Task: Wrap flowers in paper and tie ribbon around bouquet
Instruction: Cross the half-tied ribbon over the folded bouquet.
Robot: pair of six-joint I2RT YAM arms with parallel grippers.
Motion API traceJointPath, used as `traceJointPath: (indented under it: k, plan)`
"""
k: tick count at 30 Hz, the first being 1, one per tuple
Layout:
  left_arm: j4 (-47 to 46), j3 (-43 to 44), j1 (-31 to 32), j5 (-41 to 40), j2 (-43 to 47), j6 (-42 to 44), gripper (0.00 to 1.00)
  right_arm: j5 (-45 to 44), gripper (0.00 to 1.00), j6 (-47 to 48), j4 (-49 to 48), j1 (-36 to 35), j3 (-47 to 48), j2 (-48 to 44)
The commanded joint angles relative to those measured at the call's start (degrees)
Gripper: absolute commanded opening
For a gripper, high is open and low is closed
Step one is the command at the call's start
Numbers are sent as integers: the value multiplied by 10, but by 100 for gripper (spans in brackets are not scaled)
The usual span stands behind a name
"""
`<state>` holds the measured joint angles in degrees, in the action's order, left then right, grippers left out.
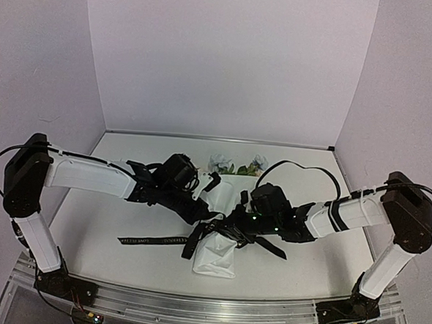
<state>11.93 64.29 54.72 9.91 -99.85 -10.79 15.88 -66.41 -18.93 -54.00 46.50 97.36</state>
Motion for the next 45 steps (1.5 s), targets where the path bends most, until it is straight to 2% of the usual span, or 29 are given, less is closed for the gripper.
traceJointPath:
  k: [1,9,23,37,45]
  plan:
    - [-40,-13,2,0,59,-9,0,-9,0,2,9,-1,28,-6]
    - [-43,-18,11,41,61,6,0,-24,0,-13,11,-1,55,14]
    - [-54,-24,26,47,64,16,3,-43,0,-38,11,0,57,42]
    - [-46,-25,28,78,16,18,3,-21,0,-29,-1,0,39,23]
    - [-50,-26,28,56,-1,6,2,-14,0,-28,-4,0,23,7]
